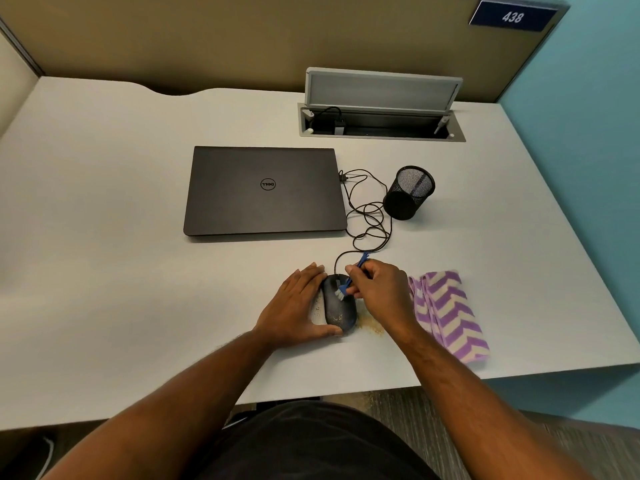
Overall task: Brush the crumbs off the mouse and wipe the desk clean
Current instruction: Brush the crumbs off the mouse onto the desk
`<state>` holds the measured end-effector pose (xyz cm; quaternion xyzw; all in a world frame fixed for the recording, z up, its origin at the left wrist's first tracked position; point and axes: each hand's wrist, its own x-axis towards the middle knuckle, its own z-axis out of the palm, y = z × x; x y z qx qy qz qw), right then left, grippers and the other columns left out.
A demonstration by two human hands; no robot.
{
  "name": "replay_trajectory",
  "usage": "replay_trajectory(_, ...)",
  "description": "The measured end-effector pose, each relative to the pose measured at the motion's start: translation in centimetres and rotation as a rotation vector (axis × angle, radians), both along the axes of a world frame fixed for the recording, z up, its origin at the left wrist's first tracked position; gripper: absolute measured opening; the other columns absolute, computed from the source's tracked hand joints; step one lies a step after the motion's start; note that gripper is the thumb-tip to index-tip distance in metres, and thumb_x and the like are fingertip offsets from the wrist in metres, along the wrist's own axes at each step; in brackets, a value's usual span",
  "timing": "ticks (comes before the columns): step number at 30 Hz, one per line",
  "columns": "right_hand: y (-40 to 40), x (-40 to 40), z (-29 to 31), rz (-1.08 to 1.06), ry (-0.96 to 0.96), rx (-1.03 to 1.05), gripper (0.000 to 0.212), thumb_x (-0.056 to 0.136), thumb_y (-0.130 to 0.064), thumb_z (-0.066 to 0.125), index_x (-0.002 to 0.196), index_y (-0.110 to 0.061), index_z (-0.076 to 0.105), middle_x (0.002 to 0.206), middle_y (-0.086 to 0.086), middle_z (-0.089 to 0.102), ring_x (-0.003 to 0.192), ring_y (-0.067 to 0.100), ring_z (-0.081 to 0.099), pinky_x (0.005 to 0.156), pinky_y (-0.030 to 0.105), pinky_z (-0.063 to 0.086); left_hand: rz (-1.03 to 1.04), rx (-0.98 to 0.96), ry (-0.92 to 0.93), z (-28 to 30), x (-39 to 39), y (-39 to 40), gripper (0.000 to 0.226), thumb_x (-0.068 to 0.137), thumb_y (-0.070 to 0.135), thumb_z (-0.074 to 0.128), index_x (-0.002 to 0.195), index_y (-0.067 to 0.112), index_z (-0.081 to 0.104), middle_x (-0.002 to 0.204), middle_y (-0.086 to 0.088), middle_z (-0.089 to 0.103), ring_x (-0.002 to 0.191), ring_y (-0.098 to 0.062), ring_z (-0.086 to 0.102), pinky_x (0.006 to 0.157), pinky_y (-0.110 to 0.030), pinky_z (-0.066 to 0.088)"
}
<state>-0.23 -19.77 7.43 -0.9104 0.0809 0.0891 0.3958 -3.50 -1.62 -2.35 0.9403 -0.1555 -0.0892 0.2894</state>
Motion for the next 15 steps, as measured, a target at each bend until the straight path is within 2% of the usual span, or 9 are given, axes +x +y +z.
replay_trajectory(2, 0.2, -0.2, -0.2, 0.083, 0.052, -0.032, 0.026, 0.093, -0.037, 0.064, 0.096, -0.013, 0.072, 0.083, 0.002, 0.075, 0.068, 0.009, 0.072, 0.073, 0.027, 0.061, 0.003, 0.005, -0.003, 0.0, 0.0, 0.0, 0.118, 0.072, 0.091, 0.057, 0.16, 0.022, 0.019, 0.169, 0.005, 0.014, 0.155, -0.01, 0.007, 0.122, -0.027, -0.001)
replay_trajectory(5, -0.1, 0.0, 0.1, 0.11, 0.016, -0.071, 0.025, 0.094, -0.037, 0.064, 0.093, -0.014, 0.072, 0.083, 0.001, 0.074, 0.069, 0.008, 0.071, 0.067, 0.02, 0.057, 0.003, 0.007, -0.003, 0.1, 0.0, 0.0, 0.117, 0.072, 0.09, 0.057, 0.16, 0.022, 0.019, 0.169, 0.006, 0.013, 0.155, -0.01, 0.006, 0.122, -0.025, -0.002)
replay_trajectory(8, -0.4, 0.1, 0.2, 0.026, -0.051, -0.026, 0.027, 0.093, -0.037, 0.064, 0.098, -0.012, 0.073, 0.088, 0.001, 0.075, 0.074, 0.009, 0.07, 0.073, 0.022, 0.058, -0.001, -0.004, 0.014, 0.1, 0.0, 0.0, 0.118, 0.072, 0.091, 0.056, 0.16, 0.023, 0.018, 0.169, 0.006, 0.013, 0.155, -0.011, 0.005, 0.123, -0.028, 0.0)
replay_trajectory(15, -1.2, -1.2, 0.1, 0.221, 0.076, -0.05, 0.021, 0.095, -0.035, 0.063, 0.098, -0.016, 0.073, 0.082, -0.002, 0.074, 0.075, 0.006, 0.07, 0.076, 0.025, 0.057, -0.006, -0.002, -0.035, 0.1, -0.1, 0.1, 0.117, 0.073, 0.09, 0.056, 0.159, 0.019, 0.022, 0.168, 0.003, 0.018, 0.155, -0.011, 0.009, 0.127, -0.036, 0.009)
